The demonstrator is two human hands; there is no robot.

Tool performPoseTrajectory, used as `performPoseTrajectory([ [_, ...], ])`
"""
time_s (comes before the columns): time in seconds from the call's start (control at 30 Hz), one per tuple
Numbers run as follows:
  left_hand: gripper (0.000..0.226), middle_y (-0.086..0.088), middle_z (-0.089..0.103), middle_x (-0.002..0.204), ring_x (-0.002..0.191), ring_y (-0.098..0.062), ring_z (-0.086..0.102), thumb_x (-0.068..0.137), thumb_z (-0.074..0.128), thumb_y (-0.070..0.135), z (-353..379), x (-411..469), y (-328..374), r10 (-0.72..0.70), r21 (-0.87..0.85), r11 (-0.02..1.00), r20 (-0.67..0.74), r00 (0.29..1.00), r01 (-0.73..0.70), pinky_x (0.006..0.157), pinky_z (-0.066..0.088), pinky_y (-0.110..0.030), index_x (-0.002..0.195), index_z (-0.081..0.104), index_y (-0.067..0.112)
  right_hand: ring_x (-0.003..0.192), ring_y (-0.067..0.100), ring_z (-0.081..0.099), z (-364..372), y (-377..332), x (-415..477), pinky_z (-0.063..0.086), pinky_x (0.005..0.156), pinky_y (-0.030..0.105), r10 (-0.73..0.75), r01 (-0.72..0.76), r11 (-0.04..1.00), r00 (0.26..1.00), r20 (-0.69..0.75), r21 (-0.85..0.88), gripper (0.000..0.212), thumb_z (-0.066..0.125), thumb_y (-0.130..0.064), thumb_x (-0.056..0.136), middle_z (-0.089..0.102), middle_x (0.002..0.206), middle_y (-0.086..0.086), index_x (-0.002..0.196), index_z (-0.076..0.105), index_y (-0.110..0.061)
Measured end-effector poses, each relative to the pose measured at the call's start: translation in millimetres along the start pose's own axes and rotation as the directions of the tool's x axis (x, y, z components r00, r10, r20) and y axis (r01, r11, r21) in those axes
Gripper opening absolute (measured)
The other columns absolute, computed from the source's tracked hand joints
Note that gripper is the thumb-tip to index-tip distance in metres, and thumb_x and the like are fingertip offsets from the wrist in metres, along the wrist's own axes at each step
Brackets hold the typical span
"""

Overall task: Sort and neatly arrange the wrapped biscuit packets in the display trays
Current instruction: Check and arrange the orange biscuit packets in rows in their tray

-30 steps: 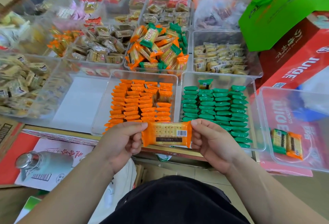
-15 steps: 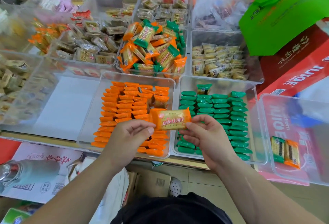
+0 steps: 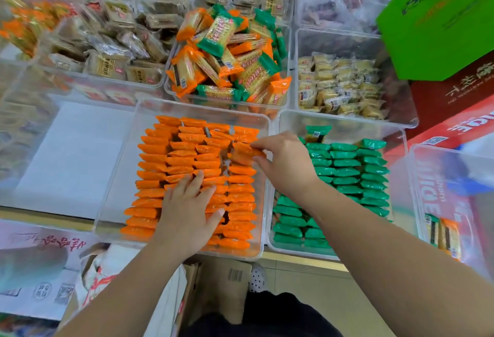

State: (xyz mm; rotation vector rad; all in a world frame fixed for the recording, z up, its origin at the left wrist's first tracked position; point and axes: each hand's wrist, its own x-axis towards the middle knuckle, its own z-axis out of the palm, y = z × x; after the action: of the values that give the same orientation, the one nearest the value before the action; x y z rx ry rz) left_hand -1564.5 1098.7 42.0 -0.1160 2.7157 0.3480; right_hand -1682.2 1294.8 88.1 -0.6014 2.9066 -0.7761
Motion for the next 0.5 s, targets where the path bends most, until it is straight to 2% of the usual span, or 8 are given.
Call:
performPoseTrajectory([
  [0.07,0.065,0.002,0.005,0.168,0.154,-0.026,0.005,0.097,0.038,0.064,0,0,0,-0.007,-0.02,1.0,-0.005,1.0,0.007,0.124,0.01,-0.053,0.154,0.032,0.034,0.108,0.029,0.057,11,3,8,0.047,0.092,0.045,-0.036,0.039,0.994,0.999,0.035,-0.105,0.026,0.076,-0.021,0.085,0.076,0.101,0.002,0.111,0.077,-0.023],
  [0.17,0.065,0.004,0.004,0.168,0.154,-0.025,0.004,0.097,0.039,0.065,0,0,-1,-0.016,-0.024,1.0,-0.016,1.0,0.015,0.125,0.009,-0.051,0.154,0.03,0.036,0.114,0.024,0.049,23,6,14,0.033,0.089,0.04,-0.022,0.049,0.961,0.994,0.103,-0.272,0.021,0.073,-0.027,0.086,0.072,0.098,-0.002,0.106,0.077,-0.032],
  [0.3,0.067,0.005,0.004,0.168,0.154,-0.024,0.003,0.096,0.042,0.064,-1,0,-1,-0.017,-0.041,0.999,-0.009,1.0,0.017,0.125,0.009,-0.05,0.155,0.028,0.036,0.106,0.024,0.047,35,3,18,0.025,0.084,0.039,-0.028,0.073,0.907,0.993,0.113,-0.415,0.015,0.075,-0.026,0.082,0.071,0.087,-0.01,0.093,0.079,-0.036],
  [0.4,0.07,0.001,0.012,0.168,0.153,-0.025,0.01,0.094,0.049,0.062,-2,-1,1,0.011,-0.045,0.999,-0.059,0.998,-0.013,0.124,0.013,-0.05,0.155,0.029,0.034,0.111,0.024,0.045,34,-3,26,0.024,0.085,0.041,-0.005,0.096,0.86,0.984,0.179,-0.501,0.018,0.072,-0.028,0.087,0.07,0.093,-0.012,0.098,0.076,-0.042],
  [0.5,0.076,0.0,0.018,0.166,0.153,-0.025,0.014,0.093,0.054,0.059,-7,5,10,0.098,-0.017,0.995,-0.153,0.983,-0.102,0.123,0.013,-0.051,0.157,0.025,0.03,0.119,0.025,0.04,34,-4,34,0.023,0.087,0.043,0.025,0.132,0.827,0.962,0.271,-0.547,0.024,0.068,-0.027,0.091,0.068,0.096,-0.012,0.107,0.072,-0.044],
])
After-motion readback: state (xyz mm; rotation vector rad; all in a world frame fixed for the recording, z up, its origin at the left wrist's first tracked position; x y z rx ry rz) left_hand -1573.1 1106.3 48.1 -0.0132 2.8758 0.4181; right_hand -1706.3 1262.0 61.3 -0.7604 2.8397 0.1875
